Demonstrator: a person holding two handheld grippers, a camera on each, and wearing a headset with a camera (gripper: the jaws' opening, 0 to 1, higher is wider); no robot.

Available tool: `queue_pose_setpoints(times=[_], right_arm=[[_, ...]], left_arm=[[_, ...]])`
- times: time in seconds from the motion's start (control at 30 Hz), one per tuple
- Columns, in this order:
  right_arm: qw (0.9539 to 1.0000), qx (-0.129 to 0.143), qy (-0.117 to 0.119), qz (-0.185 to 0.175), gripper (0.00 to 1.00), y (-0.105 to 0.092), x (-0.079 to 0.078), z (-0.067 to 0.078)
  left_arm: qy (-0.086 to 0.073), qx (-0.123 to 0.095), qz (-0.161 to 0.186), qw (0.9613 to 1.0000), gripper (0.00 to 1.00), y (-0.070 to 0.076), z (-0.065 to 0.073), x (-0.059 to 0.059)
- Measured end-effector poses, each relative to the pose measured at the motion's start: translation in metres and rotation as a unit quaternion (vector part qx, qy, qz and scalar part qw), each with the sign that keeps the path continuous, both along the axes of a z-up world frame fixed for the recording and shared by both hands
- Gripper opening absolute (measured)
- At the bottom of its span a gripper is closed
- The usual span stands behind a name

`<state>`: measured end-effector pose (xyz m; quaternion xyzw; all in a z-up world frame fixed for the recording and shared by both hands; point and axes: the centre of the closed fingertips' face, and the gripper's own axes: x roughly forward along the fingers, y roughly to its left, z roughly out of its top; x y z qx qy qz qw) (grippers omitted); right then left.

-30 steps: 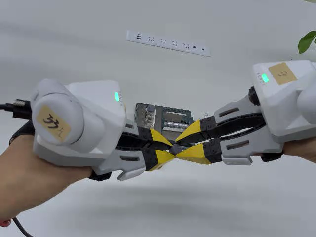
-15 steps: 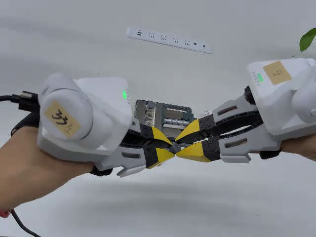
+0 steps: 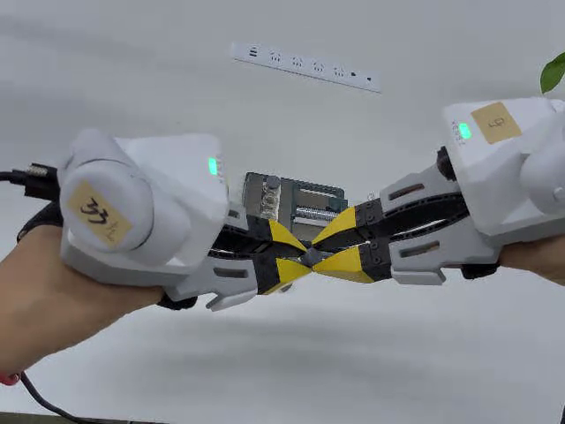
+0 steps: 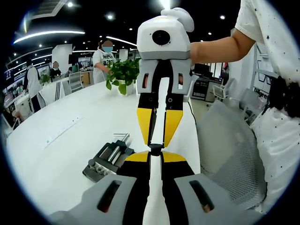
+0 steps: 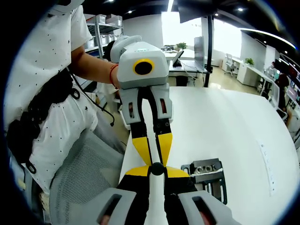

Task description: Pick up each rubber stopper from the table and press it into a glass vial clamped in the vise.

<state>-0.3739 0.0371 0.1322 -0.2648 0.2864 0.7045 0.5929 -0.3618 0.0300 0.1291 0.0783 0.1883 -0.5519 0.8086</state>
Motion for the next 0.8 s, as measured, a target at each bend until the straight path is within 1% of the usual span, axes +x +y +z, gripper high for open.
queue_pose_setpoints(times=[0.07,0.17,0.27,0.33,0.4,0.57,0.63,0.7,0.8], right_arm=[[1.0,-0.001,0.001,0.001,0.06,0.001,0.0,0.0],[1.0,-0.003,0.002,0.001,0.06,0.003,0.002,0.001],[1.0,-0.004,0.002,-0.001,0.06,0.004,0.005,0.002],[1.0,-0.005,0.002,-0.003,0.06,0.004,0.008,0.004],[1.0,-0.004,0.0,-0.008,0.06,0.005,0.012,0.005],[0.9996,-0.004,-0.003,-0.028,0.06,0.008,0.026,0.006],[0.9993,-0.008,-0.008,-0.035,0.06,0.009,0.032,0.005],[0.9991,-0.011,-0.01,-0.041,0.06,0.01,0.036,0.005],[0.9983,-0.017,-0.013,-0.054,0.06,0.013,0.046,0.003]], left_arm=[[0.003,-0.01,0.004,0.9999,0.05,0.001,0.002,0.0],[0.001,-0.02,0.012,0.9997,0.06,0.003,0.004,0.002],[0.001,-0.017,0.022,0.9996,0.1,0.008,0.001,0.004],[0.003,-0.02,0.03,0.9994,0.14,0.013,-0.001,0.004],[0.002,-0.017,0.037,0.9992,0.16,0.019,-0.003,0.005],[-0.008,-0.017,0.06,0.998,0.24,0.034,-0.008,0.008],[-0.006,-0.018,0.068,0.9975,0.28,0.039,-0.011,0.009],[-0.006,-0.02,0.075,0.997,0.3,0.043,-0.012,0.01],[-0.009,-0.023,0.087,0.9959,0.36,0.051,-0.015,0.013]])
